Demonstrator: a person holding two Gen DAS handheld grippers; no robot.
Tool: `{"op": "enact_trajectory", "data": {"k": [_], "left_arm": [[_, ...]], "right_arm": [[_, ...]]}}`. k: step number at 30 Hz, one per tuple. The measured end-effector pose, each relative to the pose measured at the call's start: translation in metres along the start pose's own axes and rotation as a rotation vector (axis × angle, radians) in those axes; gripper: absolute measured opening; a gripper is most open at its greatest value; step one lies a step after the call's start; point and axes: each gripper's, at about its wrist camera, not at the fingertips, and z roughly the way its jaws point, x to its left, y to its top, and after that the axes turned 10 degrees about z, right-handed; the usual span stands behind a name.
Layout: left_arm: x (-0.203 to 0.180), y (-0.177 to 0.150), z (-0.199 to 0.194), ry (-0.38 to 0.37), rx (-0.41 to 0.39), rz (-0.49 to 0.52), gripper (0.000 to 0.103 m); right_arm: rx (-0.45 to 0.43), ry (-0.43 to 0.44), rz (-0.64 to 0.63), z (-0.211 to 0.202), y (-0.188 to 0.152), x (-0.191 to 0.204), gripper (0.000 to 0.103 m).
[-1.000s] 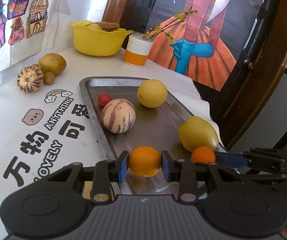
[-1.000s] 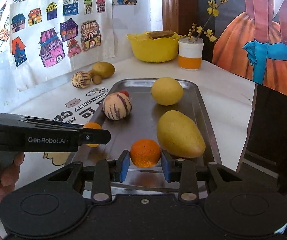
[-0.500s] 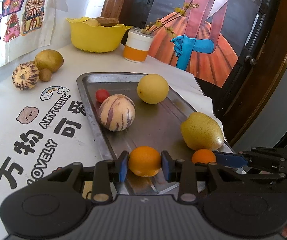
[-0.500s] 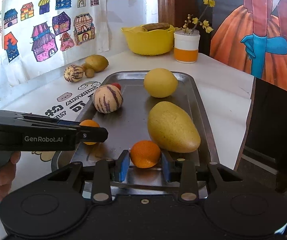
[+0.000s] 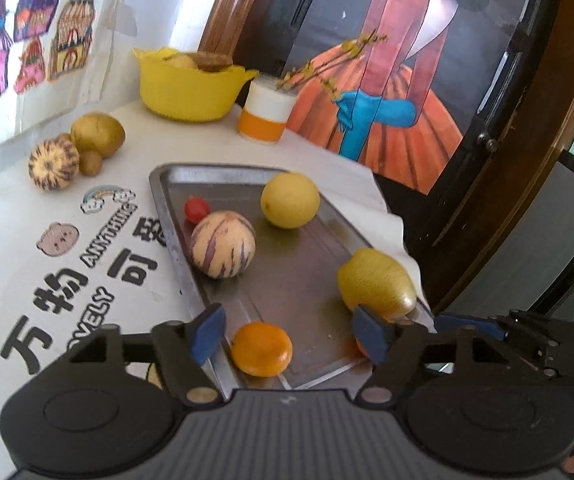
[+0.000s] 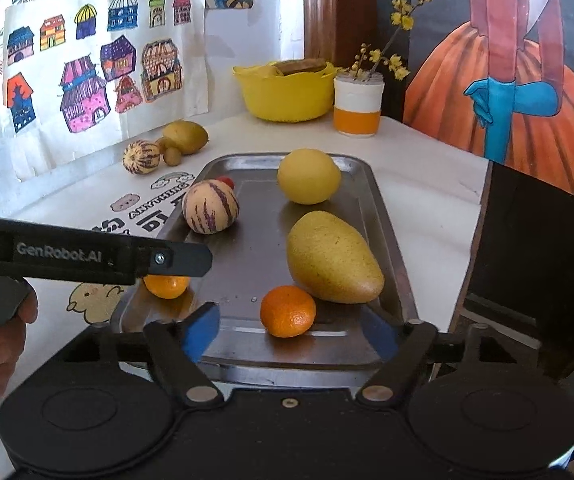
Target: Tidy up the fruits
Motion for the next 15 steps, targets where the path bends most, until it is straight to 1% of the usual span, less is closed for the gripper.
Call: {"op": "enact_trajectory", "data": {"k": [1,2,3,4,6,9,15], "left_arm": [[0.000,0.000,-0.004,0.002,-0.007,-0.001,0.083],[-0.001,0.000,-0.008,0.006,-0.015,-0.002,0.088],[0.000,0.000,-0.012,0.012,-0.020,-0.004,0.092],[0.001,0.000,-0.017,0.018,-0.027,-0.006,0.094],[0.004,-0.002,-0.026,0.034,-0.039,-0.010,0.102],[0.008,-0.004,-0.040,0.061,-0.047,-0.012,0.102],[0.024,-0.016,-0.071,0.101,-0.063,-0.023,0.102]], "right_arm": [[-0.006,-0.002,0.001,-0.003,0.000,0.001,0.087],[-0.014,-0.004,0.001,-0.007,0.000,0.001,0.089],[-0.020,-0.005,0.001,-0.011,0.000,0.002,0.092],[-0.026,-0.006,0.002,-0.014,0.000,0.003,0.097],[-0.041,-0.005,0.001,-0.022,-0.001,0.006,0.100],[-0.050,-0.007,-0.001,-0.033,-0.001,0.012,0.102],[-0.049,-0.002,-0.013,-0.049,-0.007,0.028,0.102]]}}
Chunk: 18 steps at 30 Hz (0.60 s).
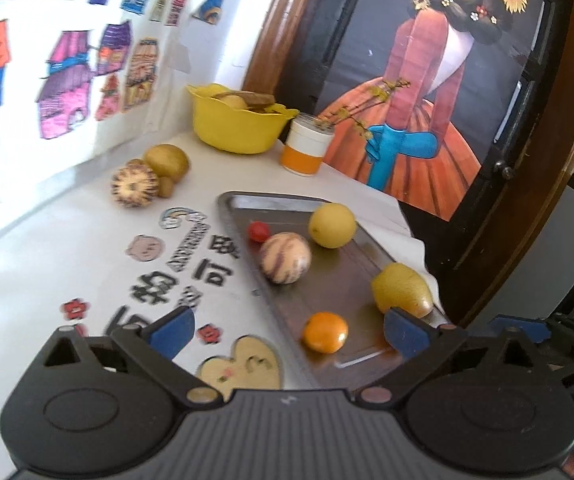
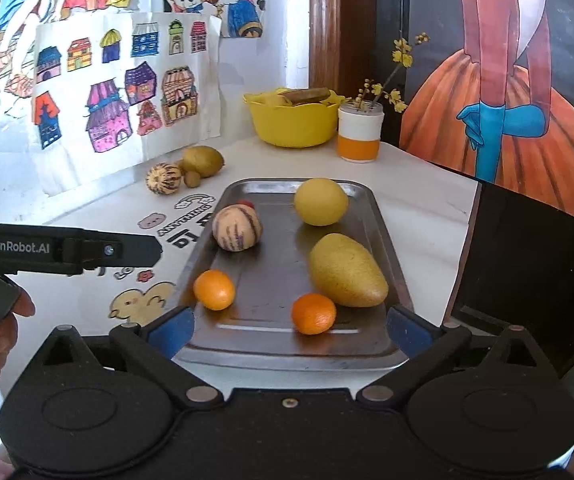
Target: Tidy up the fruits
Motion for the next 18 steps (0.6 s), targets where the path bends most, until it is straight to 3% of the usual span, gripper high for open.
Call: {"op": "enact_trajectory", "data": {"k": [18], "left_arm": [[0.080,-0.051,-0.064,0.136,0.050,-0.052,0.102]], "right_arm": [[0.105,0.112,-0.081,-0.022,-0.031,0.090,0.102]]}}
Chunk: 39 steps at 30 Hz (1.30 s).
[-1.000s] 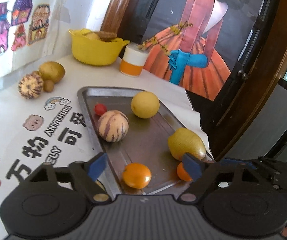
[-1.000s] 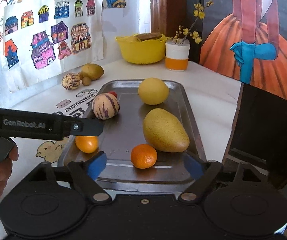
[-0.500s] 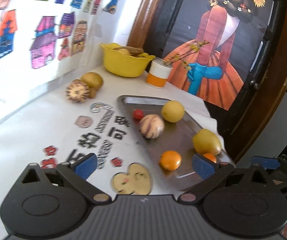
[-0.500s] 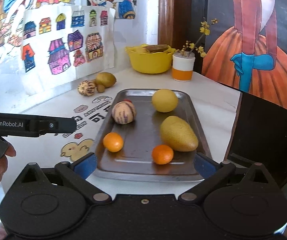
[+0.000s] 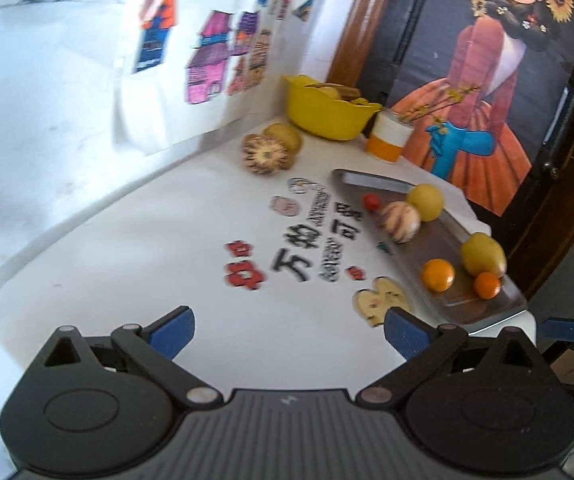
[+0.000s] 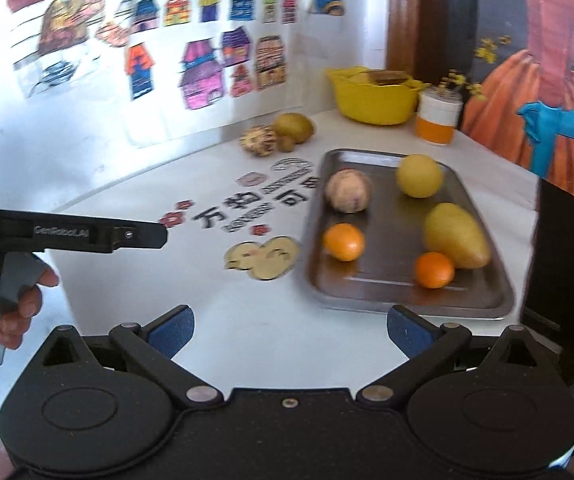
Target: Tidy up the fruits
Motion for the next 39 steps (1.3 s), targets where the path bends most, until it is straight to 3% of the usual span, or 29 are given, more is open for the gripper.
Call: {"op": "enact_trajectory", "data": {"k": [15,21,26,29,35,39], "left_arm": [[0.060,0.004,-0.013,0.115,-0.007,0.027,0.103],[0.070,0.008,-0.003,0.113,-0.014,0.023,0.103],[0.069,0.018,0.009,0.092,-0.023,0.022,0.102],[0.063,0.028,0.018,0.076,-0.029,0.026,0.103],[0.047,0.053,0.036,0.063,-0.053,0.048,0.102],[0.029,0.076,0.055,0.069,-0.084,0.094,0.103]], "right_arm": [[0.085,0.115,-0.081,0.032,0.003,0.077,0.102],[0.082,0.095,-0.207,0.039,0.022,0.096,0.102],[0.064,0.096,-0.265,0.040,0.056,0.096,0.102],[0.011,0.099,-0.278,0.037,0.083,0.089,0.102],[-0.093,0.115,-0.228,0.041,0.147,0.060,0.102],[-0.100,0.114,-0.169,0.066,0.186,0.038,0.102]]}}
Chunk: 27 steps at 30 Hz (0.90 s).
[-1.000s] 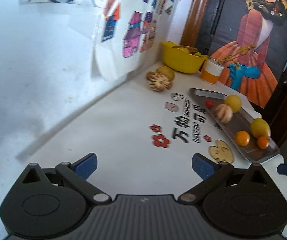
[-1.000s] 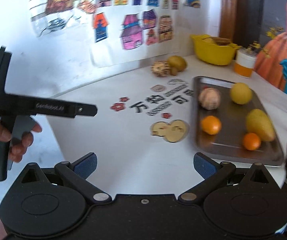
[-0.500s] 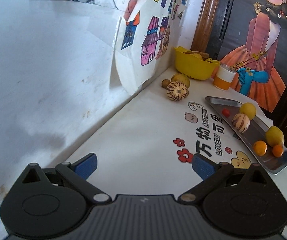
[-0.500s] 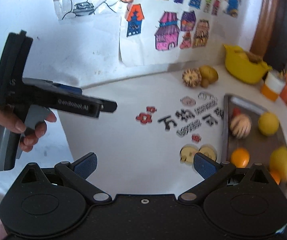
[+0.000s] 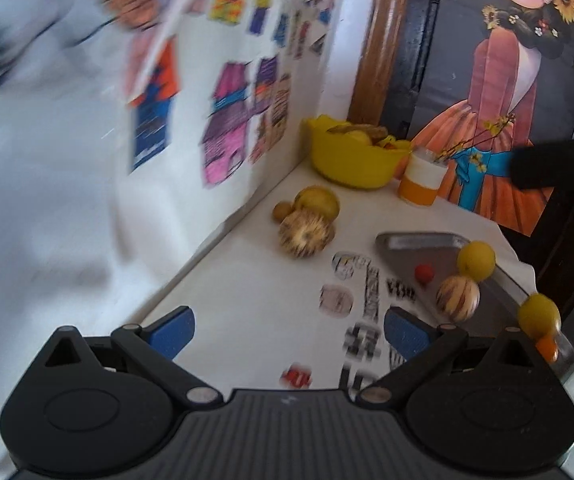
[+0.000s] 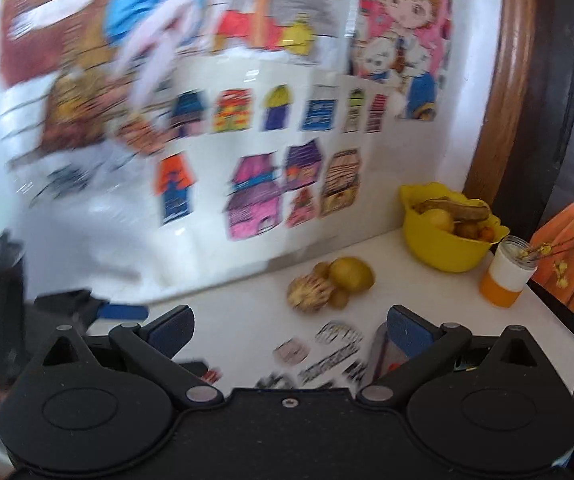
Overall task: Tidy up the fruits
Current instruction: 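Grasp the striped pepino melon with the left tool while the right tool grasps the yellow pear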
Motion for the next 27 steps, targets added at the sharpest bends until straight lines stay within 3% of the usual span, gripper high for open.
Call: {"op": "enact_trajectory", "data": {"k": [11,19,27], "left_arm": [[-0.026,0.036,0.085,0.021,0.014,0.080,0.102],[-0.025,0.037,0.130,0.062,0.054,0.092,0.102],[-0.023,0.039,0.152,0.079,0.068,0.065,0.092]], "right_arm": [[0.133,0.046,0.229,0.138,0.033,-0.083,0.101],[0.167,0.112,0.286,0.207,0.034,-0.101,0.095],[0.214,0.105,0.297,0.249,0.031,-0.105,0.089]]}}
